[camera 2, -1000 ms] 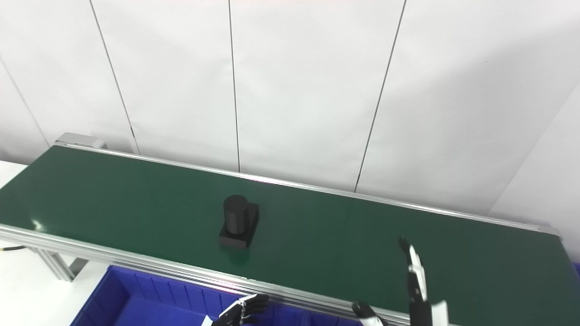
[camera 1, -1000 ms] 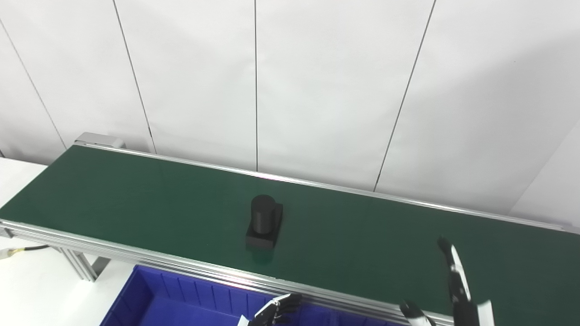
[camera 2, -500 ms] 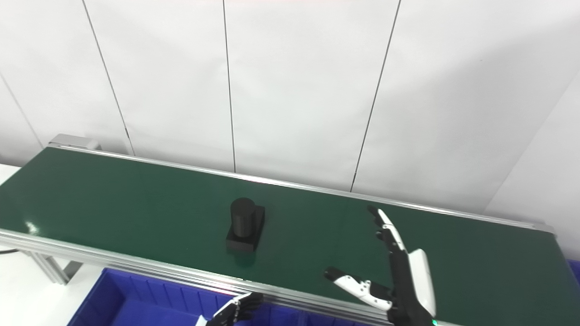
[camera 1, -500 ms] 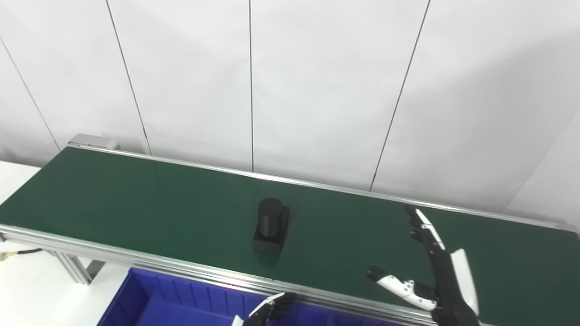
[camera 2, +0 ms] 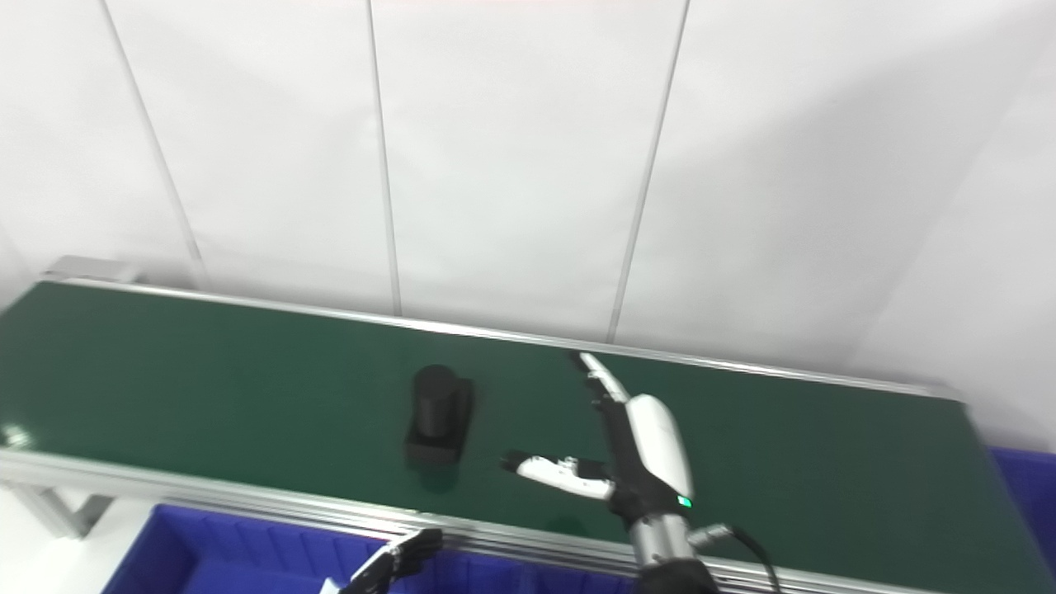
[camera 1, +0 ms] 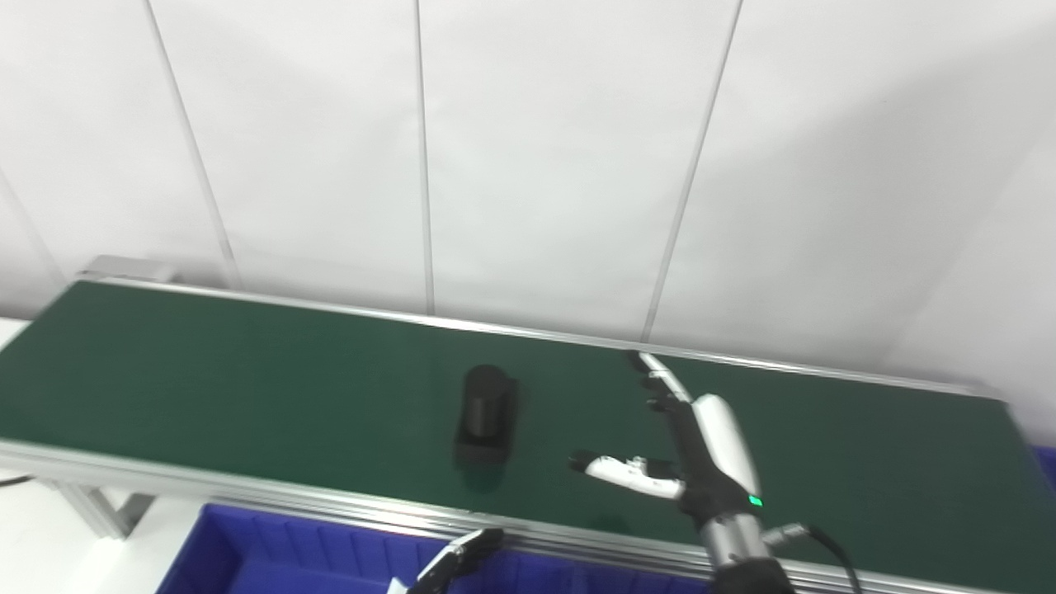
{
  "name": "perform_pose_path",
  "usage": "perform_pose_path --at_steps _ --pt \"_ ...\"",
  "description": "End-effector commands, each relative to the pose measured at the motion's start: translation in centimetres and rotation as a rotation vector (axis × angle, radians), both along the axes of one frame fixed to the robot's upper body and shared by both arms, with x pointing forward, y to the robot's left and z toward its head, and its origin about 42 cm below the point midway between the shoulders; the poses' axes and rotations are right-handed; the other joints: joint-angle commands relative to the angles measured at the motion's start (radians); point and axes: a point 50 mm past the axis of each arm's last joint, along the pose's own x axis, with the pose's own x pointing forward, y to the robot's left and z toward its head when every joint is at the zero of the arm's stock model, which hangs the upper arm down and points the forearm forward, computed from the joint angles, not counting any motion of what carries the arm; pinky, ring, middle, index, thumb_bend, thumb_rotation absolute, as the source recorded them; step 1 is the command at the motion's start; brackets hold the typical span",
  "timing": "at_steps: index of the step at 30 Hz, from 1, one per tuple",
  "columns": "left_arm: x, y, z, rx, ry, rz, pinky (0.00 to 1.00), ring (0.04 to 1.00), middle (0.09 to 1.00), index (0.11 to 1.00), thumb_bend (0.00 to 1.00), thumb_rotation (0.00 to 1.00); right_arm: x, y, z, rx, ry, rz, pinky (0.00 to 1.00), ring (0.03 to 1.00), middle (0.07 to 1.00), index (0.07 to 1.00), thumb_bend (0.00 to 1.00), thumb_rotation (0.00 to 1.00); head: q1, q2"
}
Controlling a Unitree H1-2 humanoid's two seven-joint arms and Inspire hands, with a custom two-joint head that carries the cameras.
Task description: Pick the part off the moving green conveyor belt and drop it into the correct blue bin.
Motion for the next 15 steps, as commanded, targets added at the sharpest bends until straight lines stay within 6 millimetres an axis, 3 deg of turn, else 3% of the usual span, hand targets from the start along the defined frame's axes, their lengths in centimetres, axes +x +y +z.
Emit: perform_pose_path --at_steps 1,7,15 --pt "0.3 0.1 1.4 -0.036 -0.071 -0.012 0.83 0.824 0.798 0.784 0.79 1.00 1.4 1.0 1.9 0.006 -0.054 -0.007 0.78 0.878 0.905 0.907 0.97 0.58 -0.026 0.001" --pt "0.1 0.8 1.5 -0.032 -0.070 -0.025 0.84 0.828 0.797 0.784 0.79 1.00 3.4 2.8 1.7 -0.022 0.014 -0.013 0.73 0.852 0.927 0.920 0.97 0.56 -0.103 0.008" --pt "-0.1 1.4 1.7 -0.023 -0.074 -0.033 0.85 0.824 0.794 0.790 0.73 1.00 6.2 4.3 1.1 -0.064 0.044 -0.011 0.85 0.905 0.935 0.932 0.99 0.58 -0.176 0.019"
